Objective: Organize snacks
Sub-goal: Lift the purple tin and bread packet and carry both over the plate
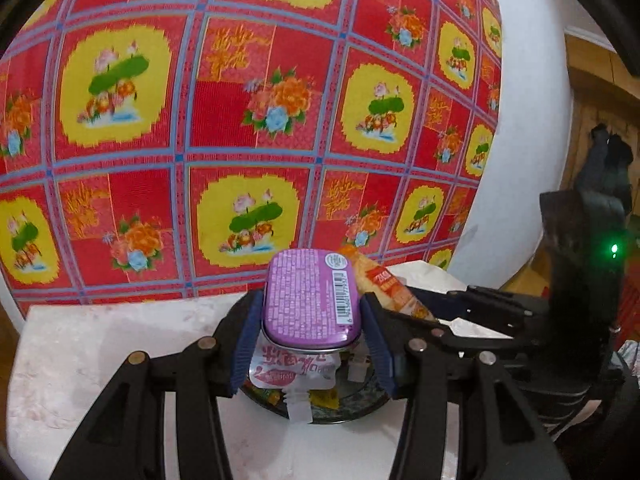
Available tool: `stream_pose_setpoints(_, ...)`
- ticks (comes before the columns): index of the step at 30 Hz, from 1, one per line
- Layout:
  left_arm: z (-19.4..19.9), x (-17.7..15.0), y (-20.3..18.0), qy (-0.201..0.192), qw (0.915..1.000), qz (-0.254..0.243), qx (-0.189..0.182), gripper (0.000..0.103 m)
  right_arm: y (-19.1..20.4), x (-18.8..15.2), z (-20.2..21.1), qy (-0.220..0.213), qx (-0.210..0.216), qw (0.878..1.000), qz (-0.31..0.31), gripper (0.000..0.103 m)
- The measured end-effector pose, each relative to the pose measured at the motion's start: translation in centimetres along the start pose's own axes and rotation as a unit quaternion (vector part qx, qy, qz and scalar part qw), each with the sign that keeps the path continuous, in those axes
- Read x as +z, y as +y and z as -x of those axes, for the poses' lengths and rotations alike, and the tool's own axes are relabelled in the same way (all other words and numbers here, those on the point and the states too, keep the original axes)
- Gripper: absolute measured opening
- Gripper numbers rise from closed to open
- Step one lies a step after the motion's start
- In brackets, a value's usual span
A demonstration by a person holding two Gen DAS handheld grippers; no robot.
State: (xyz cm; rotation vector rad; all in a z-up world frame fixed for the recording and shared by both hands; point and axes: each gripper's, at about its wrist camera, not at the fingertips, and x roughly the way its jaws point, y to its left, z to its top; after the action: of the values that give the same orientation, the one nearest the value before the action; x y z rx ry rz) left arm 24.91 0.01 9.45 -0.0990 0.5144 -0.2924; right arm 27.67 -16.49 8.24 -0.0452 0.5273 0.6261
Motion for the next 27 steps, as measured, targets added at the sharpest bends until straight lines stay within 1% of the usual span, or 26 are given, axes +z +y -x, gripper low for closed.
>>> stream_pose_setpoints(4,-1.1,-0.8,1.0,0.023,0.9997,0.010,0.005,0.052,0.3,-1.0,-1.2,0.029,0.004,0.999,0.021,0.038)
stream_pose_setpoints(6,-1.2,-1.0,0.9,0.028,0.9996,0.009,-0.002,0.052,0.7,-1.5,-2.0,0.047,-0.004,0.998,0.037,0.038)
stream_pose_setpoints(8,-0.9,-1.1,0.7,0.023,0.9997,0.005,-0.005,0.052,1.1,-1.8,-2.6,0.059,-0.011,0.997,0.052,0.038)
stream_pose_setpoints(10,-0.8,-1.4,0.0,0.021,0.9997,-0.011,-0.007,0.052,1.2,-2.0,-2.9,0.067,-0.015,0.996,0.056,0.038)
stream_pose_setpoints(14,-0.7,-1.6,-0.9,0.024,0.9992,-0.030,-0.005,0.052,0.8,-2.1,-3.5,0.083,-0.021,0.995,0.046,0.039)
stream_pose_setpoints(18,-0.5,-1.6,-1.0,0.023,0.9991,-0.036,-0.001,0.052,0.7,-2.1,-3.7,0.086,-0.016,0.995,0.043,0.040)
stream_pose_setpoints(22,-0.3,-1.4,-0.6,0.024,0.9993,-0.030,0.002,0.052,0.6,-1.7,-3.8,0.084,-0.007,0.995,0.045,0.040)
stream_pose_setpoints(25,0.1,-1.1,-0.2,0.019,0.9996,-0.019,-0.003,0.052,0.5,-1.3,-3.4,0.072,0.007,0.996,0.042,0.048)
stream_pose_setpoints(27,0.3,-1.1,-0.2,0.014,0.9997,-0.019,0.001,0.052,0.7,-1.2,-2.9,0.062,0.011,0.997,0.047,0.058)
